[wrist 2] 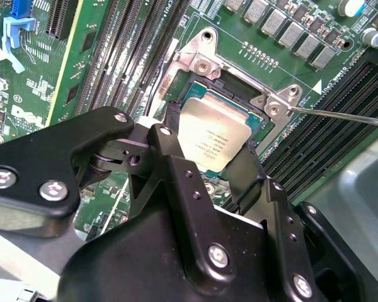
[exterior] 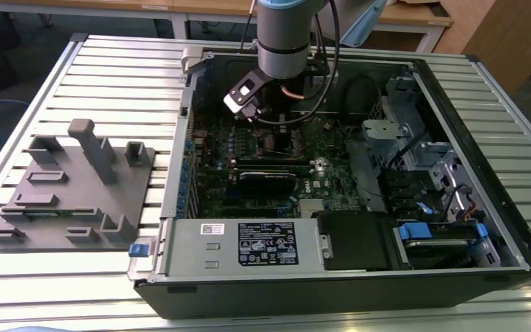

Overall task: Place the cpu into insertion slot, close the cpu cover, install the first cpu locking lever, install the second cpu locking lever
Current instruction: 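Place the cpu into insertion slot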

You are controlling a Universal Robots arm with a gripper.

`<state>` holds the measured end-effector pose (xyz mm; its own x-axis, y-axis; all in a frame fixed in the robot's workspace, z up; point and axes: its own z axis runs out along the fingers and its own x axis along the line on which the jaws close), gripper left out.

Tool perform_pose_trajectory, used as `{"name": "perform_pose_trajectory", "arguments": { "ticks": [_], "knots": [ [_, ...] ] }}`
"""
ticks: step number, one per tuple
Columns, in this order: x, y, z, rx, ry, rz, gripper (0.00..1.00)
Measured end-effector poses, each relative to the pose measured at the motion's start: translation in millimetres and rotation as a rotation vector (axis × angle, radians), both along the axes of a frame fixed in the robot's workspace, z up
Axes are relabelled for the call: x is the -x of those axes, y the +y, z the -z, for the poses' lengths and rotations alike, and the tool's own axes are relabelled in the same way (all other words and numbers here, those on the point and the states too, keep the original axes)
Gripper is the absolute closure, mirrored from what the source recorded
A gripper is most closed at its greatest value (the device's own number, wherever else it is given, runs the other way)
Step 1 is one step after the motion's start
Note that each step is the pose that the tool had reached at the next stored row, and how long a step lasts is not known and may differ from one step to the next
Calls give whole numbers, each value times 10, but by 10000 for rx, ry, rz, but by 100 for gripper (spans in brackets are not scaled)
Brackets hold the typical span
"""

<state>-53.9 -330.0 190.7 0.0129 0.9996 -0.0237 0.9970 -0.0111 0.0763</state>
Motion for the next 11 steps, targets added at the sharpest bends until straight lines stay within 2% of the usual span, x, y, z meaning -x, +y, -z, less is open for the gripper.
{"name": "perform_pose_trajectory", "arguments": {
  "ticks": [5, 11],
  "knots": [
    [0, 0, 0, -66, -1, 1, 46],
    [1, 0, 6, -71, 2, 1, 46]
  ]
}}
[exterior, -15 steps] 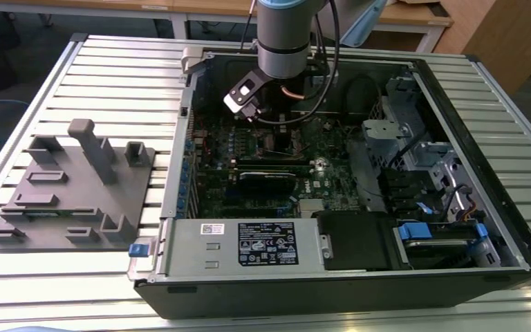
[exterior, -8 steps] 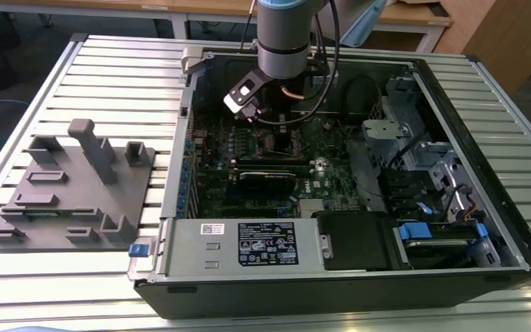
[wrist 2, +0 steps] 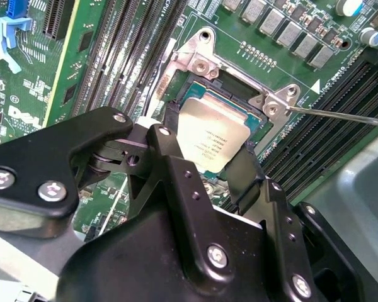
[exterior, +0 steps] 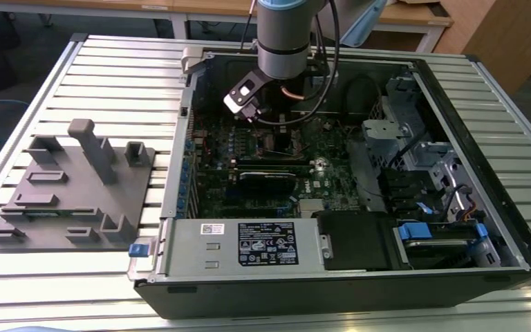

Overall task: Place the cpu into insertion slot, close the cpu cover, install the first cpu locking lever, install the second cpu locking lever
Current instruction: 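Place the cpu into insertion slot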

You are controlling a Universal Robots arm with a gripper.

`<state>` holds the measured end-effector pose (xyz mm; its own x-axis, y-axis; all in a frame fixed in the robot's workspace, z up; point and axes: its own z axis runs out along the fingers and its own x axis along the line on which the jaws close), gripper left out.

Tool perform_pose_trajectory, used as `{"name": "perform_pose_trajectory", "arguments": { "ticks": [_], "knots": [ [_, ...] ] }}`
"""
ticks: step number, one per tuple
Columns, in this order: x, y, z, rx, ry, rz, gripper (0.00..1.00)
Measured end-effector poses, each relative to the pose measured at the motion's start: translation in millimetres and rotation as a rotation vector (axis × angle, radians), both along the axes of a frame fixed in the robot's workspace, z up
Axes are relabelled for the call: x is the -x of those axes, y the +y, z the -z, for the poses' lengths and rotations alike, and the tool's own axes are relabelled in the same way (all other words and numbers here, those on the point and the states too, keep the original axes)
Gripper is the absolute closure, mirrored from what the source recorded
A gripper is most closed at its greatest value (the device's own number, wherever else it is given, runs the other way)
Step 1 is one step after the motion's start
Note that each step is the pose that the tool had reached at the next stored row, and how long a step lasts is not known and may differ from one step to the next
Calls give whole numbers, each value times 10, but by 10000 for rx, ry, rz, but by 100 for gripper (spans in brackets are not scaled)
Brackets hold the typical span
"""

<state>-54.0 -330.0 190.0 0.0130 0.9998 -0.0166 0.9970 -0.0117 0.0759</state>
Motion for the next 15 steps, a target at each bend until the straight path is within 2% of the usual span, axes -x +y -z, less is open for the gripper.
{"name": "perform_pose_trajectory", "arguments": {
  "ticks": [12, 15],
  "knots": [
    [0, 0, 4, -2, -2, 0, 46],
    [-3, 4, 11, -24, -15, 0, 45]
  ]
}}
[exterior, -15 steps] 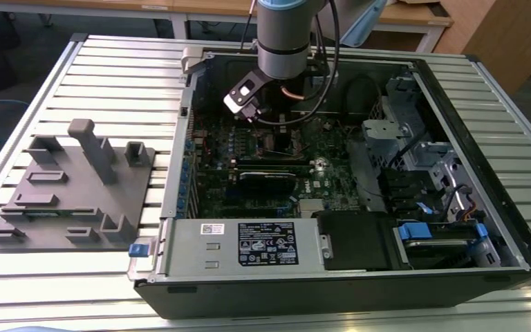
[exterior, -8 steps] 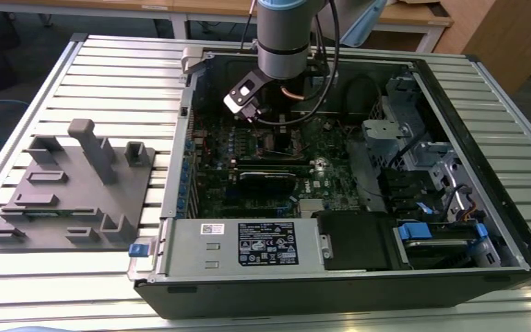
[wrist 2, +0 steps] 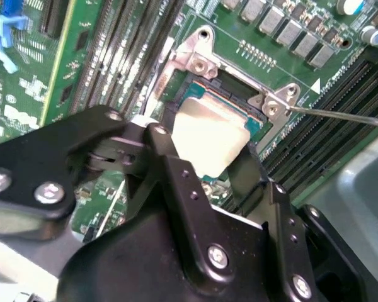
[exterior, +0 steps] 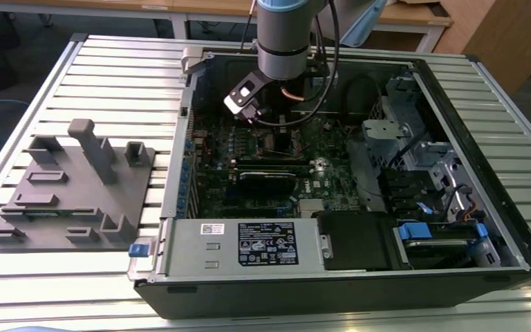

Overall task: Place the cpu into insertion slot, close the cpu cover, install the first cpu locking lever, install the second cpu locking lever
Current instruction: 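Place the cpu into insertion slot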

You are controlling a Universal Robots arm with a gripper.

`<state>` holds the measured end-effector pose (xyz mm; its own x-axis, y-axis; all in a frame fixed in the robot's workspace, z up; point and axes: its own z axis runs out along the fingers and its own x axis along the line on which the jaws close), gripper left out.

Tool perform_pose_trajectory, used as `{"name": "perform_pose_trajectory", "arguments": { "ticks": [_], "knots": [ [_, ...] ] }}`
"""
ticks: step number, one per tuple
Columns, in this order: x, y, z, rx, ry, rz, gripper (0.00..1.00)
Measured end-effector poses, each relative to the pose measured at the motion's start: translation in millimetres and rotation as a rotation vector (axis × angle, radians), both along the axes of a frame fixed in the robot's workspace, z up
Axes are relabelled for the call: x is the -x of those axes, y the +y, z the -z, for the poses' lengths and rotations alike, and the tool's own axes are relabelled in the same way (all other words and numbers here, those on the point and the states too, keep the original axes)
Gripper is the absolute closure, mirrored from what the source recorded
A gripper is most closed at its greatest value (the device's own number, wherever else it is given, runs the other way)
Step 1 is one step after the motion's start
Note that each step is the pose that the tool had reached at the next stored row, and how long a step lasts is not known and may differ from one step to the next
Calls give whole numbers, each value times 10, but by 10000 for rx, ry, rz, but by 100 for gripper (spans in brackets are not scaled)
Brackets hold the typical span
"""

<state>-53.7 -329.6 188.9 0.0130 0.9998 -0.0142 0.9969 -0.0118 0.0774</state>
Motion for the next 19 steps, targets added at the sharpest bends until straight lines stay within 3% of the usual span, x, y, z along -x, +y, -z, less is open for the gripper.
{"name": "perform_pose_trajectory", "arguments": {
  "ticks": [1, 7, 16, 19],
  "knots": [
    [1, -1, -2, 7, 4, 0, 40],
    [3, -4, -16, 21, 13, 0, 40],
    [2, -3, -118, 19, 12, 0, 40],
    [2, -3, -124, 17, 11, 0, 40]
  ]
}}
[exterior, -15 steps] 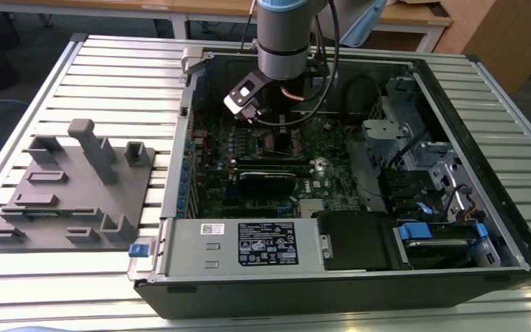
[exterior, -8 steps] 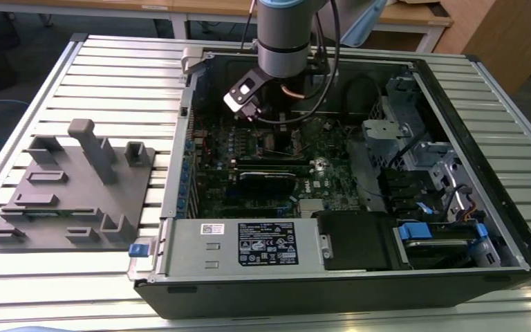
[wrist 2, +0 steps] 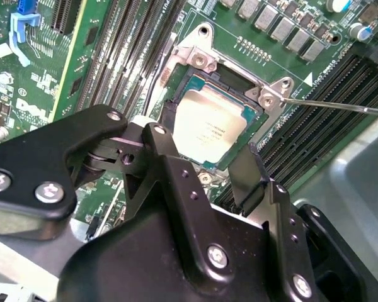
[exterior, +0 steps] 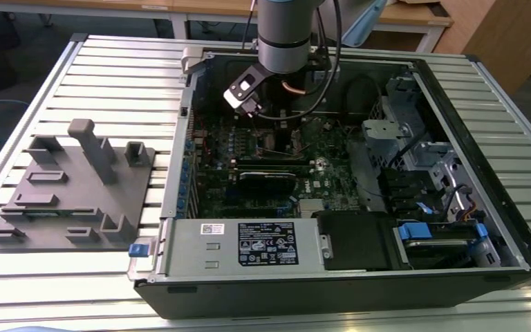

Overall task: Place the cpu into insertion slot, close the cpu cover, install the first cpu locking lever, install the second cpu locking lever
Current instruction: 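Place the cpu into insertion slot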

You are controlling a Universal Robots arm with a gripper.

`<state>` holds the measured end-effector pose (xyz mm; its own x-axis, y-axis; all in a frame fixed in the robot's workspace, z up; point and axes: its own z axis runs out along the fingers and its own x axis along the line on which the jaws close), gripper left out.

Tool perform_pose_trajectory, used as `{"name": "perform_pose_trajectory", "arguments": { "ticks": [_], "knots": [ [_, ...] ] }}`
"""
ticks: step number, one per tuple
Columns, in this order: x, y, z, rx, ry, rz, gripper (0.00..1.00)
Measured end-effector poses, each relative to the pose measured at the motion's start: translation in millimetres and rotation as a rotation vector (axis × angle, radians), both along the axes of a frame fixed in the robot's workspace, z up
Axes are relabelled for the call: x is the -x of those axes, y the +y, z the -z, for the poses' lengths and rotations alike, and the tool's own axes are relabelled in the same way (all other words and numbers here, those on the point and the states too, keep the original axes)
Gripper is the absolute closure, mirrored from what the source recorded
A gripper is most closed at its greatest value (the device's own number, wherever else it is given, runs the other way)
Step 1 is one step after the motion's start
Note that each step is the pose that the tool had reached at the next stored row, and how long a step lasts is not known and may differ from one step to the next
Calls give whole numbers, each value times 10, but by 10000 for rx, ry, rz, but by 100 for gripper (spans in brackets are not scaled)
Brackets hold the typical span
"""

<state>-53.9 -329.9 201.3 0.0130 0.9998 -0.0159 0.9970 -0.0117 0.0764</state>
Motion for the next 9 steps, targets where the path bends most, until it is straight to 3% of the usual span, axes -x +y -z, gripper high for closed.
{"name": "perform_pose_trajectory", "arguments": {
  "ticks": [7, 9],
  "knots": [
    [0, 0, -2, 1, 2, 0, 40],
    [0, 0, -2, 2, 2, 0, 47]
  ]
}}
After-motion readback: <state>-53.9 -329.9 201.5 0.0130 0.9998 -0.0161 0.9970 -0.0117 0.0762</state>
